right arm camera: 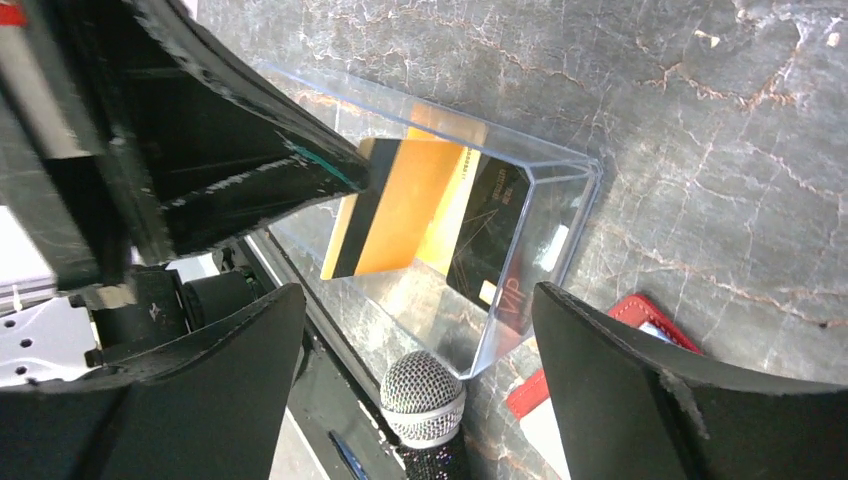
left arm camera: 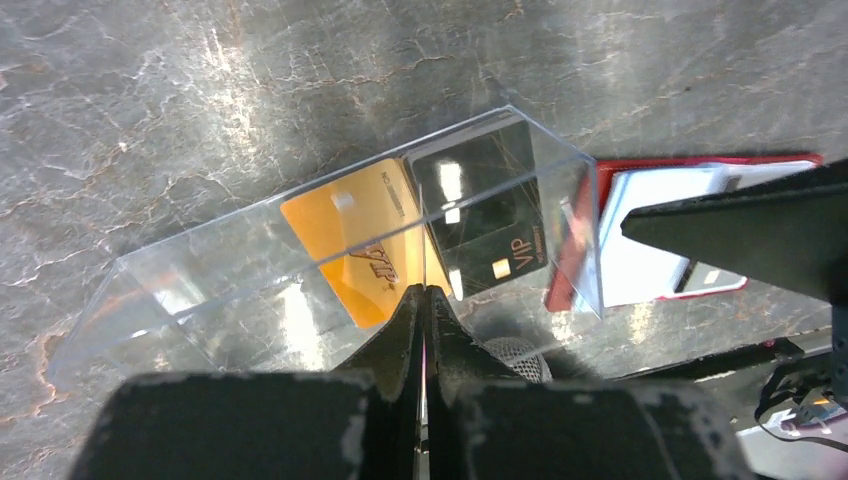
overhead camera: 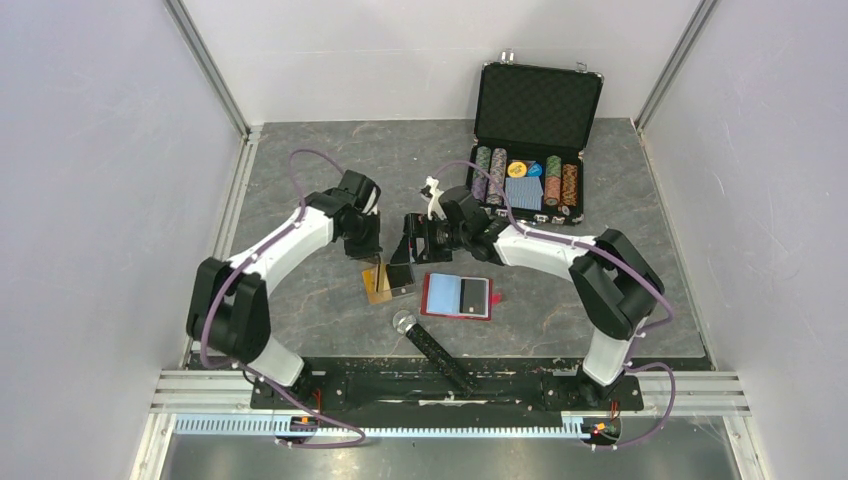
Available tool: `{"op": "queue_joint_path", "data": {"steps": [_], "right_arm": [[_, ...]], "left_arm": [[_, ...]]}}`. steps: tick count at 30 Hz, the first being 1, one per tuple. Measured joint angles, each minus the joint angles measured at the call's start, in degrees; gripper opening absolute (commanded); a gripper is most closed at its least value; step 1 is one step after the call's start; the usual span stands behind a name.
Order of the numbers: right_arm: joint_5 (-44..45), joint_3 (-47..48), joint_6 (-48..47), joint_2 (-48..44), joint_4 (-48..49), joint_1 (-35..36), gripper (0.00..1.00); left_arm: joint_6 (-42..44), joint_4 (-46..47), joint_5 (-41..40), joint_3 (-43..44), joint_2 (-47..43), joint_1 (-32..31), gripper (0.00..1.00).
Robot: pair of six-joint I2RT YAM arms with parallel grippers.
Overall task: Put the credit cards into the card holder
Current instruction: Pick up the credit card from the storage box.
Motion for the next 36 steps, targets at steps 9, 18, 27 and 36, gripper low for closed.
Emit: {"op": "queue_joint_path", "data": {"steps": [9, 18, 27, 36], "right_arm": [[2.23, -3.58, -0.92, -9.03, -0.20, 0.04, 0.98], [-0.83, -10.23, -0.48, -21.79, 4.92, -1.73, 0.84], [-10.01, -16.13, 4.52, -25.92, 14.40, -5.92, 0.58], [-16.00, -17.25, 9.66, -27.10, 24.48, -5.97, 0.25]], "left_arm": [[-0.02, 0.04, -0.13, -0.37, -14.25, 0.20, 0.02], [-3.23, 3.43, 7.72, -1.01, -25.88, 1.20, 0.02], [-14.01, 20.76, 25.00, -6.60, -33.77, 1.31, 0.02], [-19.69, 28.79, 30.64, -10.51, -33.97, 1.62, 0.02]]}}
